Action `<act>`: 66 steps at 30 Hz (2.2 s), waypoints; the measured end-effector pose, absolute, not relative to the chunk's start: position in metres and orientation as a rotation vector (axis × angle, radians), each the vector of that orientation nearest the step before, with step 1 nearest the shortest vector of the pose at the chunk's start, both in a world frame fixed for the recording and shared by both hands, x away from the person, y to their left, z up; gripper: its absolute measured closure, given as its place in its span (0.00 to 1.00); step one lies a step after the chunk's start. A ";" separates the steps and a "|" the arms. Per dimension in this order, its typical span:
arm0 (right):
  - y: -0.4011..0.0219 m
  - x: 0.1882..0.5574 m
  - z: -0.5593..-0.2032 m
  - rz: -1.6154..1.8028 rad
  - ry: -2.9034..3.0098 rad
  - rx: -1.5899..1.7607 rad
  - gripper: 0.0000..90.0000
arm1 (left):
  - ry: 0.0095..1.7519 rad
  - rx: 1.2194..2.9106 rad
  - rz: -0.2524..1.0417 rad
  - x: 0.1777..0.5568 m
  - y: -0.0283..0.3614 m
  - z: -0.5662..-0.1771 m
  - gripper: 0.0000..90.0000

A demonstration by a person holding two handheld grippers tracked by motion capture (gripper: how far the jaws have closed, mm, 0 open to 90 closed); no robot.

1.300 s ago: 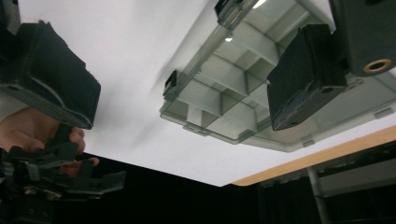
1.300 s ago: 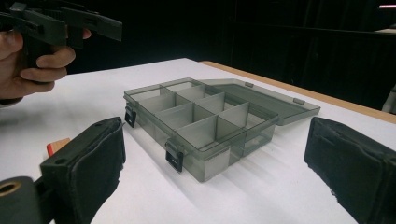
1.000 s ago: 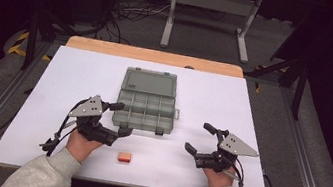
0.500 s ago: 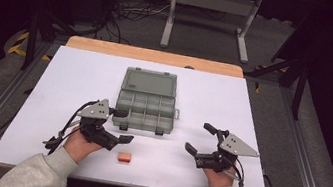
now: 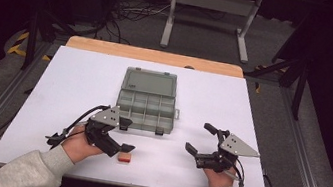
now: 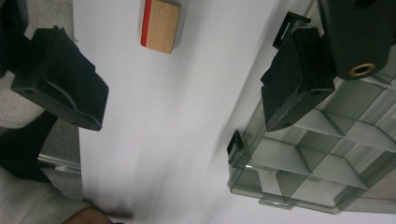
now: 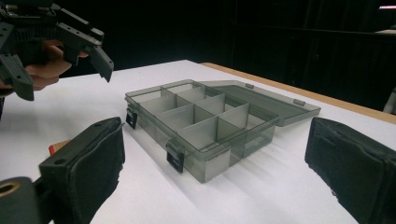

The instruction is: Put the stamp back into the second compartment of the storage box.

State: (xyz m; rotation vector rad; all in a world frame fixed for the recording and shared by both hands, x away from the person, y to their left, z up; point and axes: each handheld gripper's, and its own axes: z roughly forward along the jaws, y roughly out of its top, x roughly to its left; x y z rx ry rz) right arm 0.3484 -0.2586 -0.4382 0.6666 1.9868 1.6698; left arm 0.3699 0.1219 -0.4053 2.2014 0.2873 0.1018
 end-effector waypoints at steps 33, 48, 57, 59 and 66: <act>-0.258 0.349 -0.439 1.680 1.996 0.669 0.06 | 0.236 2.538 -0.065 0.376 0.098 -0.413 0.19; -0.258 0.349 -0.439 1.679 1.999 0.666 0.06 | 0.216 2.652 -0.068 0.375 0.091 -0.421 0.21; -0.258 0.349 -0.440 1.675 2.004 0.665 0.06 | 0.188 2.706 -0.070 0.374 0.089 -0.427 0.23; -0.258 0.349 -0.440 1.677 2.004 0.665 0.06 | 0.178 2.708 -0.076 0.373 0.088 -0.427 0.24; -0.257 0.349 -0.440 1.674 2.014 0.660 0.06 | 0.154 2.709 -0.096 0.371 0.089 -0.429 0.30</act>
